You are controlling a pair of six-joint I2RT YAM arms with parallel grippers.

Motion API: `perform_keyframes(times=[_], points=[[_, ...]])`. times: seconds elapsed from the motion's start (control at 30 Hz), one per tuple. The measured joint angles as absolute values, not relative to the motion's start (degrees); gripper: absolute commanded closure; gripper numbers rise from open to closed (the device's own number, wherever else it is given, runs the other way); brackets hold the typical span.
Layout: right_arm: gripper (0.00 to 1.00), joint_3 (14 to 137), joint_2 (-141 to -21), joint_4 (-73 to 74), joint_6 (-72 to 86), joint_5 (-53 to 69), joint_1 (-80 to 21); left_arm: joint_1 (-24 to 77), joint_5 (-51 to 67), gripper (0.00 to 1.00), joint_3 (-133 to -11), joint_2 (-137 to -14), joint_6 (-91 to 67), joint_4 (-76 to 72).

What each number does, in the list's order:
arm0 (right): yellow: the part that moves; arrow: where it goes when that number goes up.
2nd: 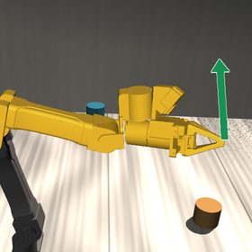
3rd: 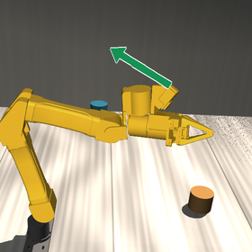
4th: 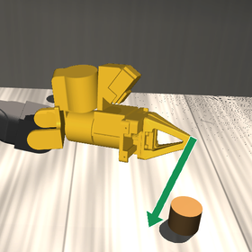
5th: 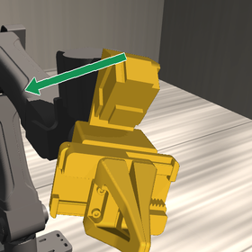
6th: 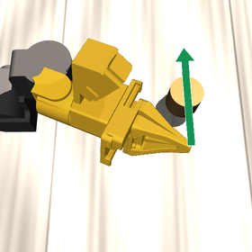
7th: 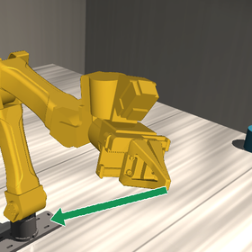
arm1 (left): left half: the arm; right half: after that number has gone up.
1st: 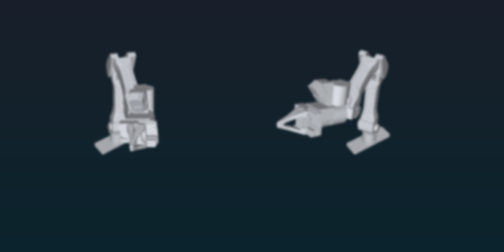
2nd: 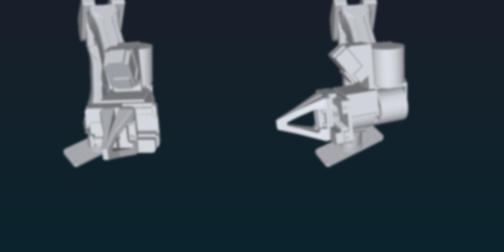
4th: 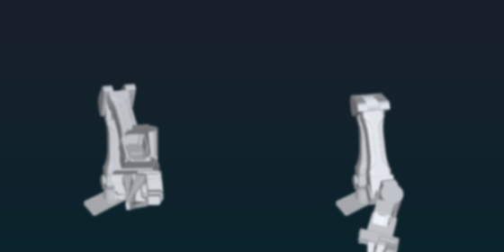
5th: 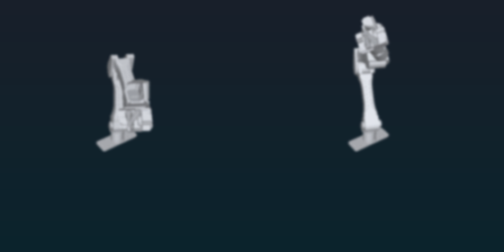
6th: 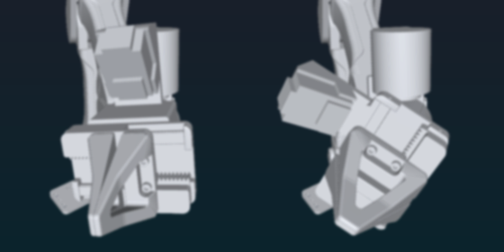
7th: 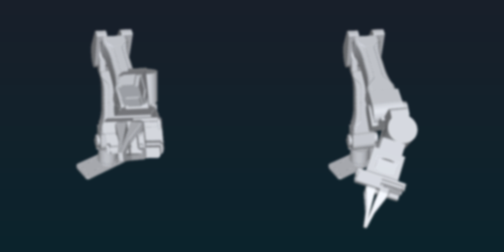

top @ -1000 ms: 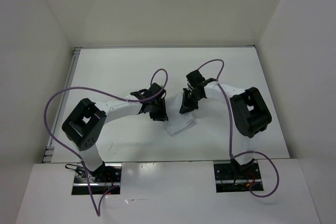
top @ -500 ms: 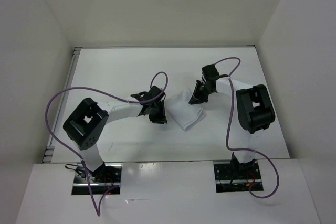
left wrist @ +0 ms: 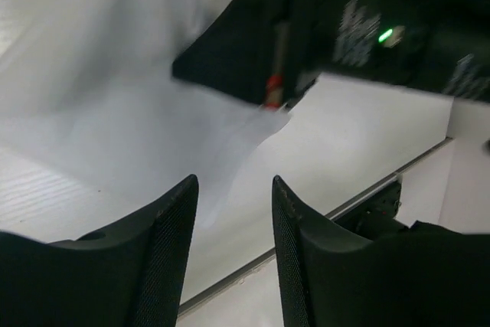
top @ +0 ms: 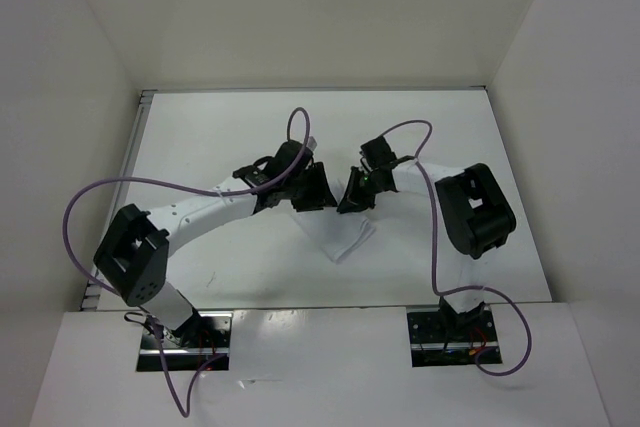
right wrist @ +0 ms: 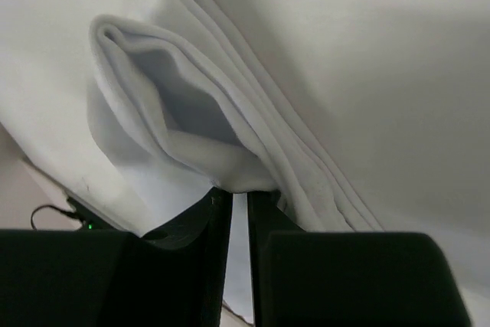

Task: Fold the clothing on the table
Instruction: Fold the skirt

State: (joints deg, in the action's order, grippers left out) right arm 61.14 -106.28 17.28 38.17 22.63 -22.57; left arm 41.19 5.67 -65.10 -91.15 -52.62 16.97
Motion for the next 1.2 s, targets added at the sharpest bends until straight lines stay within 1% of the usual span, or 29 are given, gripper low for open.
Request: perform_keyframes(times=[0.13, 0.17, 0.23, 0.27, 0.33, 0.37, 0.4, 0.47, 0.53, 0.63, 0.67, 0.73, 0.83, 1.03, 1.2], points=[[0.82, 59.6, -106.1, 15.2, 40.8, 24.3, -27.7, 41.1, 4.9, 0.49, -66.7, -90.3, -52.5, 17.0], [0.82, 59.1, -106.0, 14.8, 41.3, 24.7, -28.5, 41.1, 4.8, 0.50, -66.6, -90.4, -52.5, 17.3], [0.82, 58.2, -105.4, 14.4, 42.2, 24.9, -29.1, 41.1, 4.6, 0.56, -66.2, -90.6, -52.5, 17.5], [0.82, 58.1, -105.2, 14.6, 42.6, 24.7, -29.1, 41.1, 4.6, 0.60, -65.7, -90.9, -52.5, 17.5], [0.82, 58.1, -105.1, 14.7, 42.8, 24.6, -29.1, 41.1, 4.5, 0.72, -64.6, -91.6, -52.7, 17.5], [0.82, 58.1, -105.1, 14.7, 42.8, 24.6, -29.1, 41.1, 4.4, 0.81, -63.9, -92.1, -52.8, 17.5], [0.82, 58.2, -105.1, 14.8, 42.8, 24.5, -29.1, 41.1, 4.3, 0.84, -62.9, -92.4, -52.8, 17.5], [0.82, 58.3, -105.1, 15.0, 42.9, 24.4, -29.1, 41.1, 3.9, 0.87, -60.6, -92.8, -52.9, 17.9], [0.82, 58.5, -105.1, 15.4, 42.8, 24.2, -29.1, 41.1, 3.3, 0.87, -58.4, -92.9, -52.9, 18.2], [0.82, 58.5, -105.1, 15.5, 42.9, 24.1, -29.1, 41.2, 2.4, 0.93, -56.8, -93.5, -53.0, 18.6], [0.82, 58.5, -105.1, 15.5, 42.9, 24.0, -29.1, 41.2, 2.1, 0.93, -56.8, -94.1, -53.1, 18.5], [0.82, 58.5, -105.1, 15.5, 42.9, 24.0, -29.1, 41.2, 1.7, 0.99, -56.8, -96.2, -53.1, 18.0], [0.82, 58.7, -105.1, 15.9, 42.8, 23.8, -29.1, 41.4, 1.4, 1.00, -57.5, -100.0, -53.8, 17.5], [0.82, 61.3, -105.3, 19.1, 42.1, 20.3, -28.4, 43.4, -0.5, 1.00, -59.6, -101.7, -54.3, 16.9], [0.82, 64.6, -106.1, 21.7, 41.2, 17.6, -25.6, 44.2, -1.4, 1.00, -59.6, -101.9, -54.4, 15.8]])
